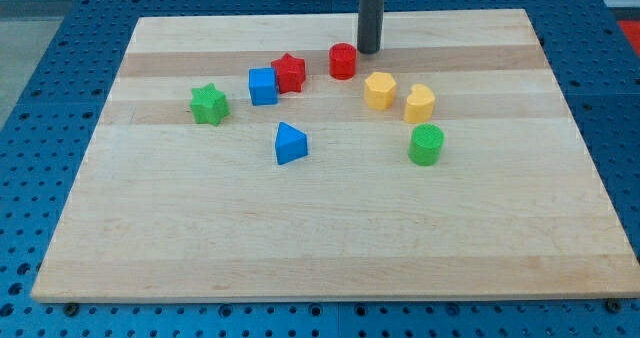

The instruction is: Point at the red star

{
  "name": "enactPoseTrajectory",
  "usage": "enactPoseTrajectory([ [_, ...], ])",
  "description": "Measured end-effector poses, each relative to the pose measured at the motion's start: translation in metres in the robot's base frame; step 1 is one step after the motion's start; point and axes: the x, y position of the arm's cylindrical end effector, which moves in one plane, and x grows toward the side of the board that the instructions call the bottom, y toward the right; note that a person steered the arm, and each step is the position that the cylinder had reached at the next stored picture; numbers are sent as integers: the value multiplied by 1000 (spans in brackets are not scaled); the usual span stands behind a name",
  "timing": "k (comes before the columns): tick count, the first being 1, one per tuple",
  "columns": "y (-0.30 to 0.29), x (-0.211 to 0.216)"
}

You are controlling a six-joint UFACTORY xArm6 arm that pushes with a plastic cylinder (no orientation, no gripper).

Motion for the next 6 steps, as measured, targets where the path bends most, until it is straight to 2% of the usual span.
enactPoseTrajectory([
  [3,-106,-5],
  [6,-122,37],
])
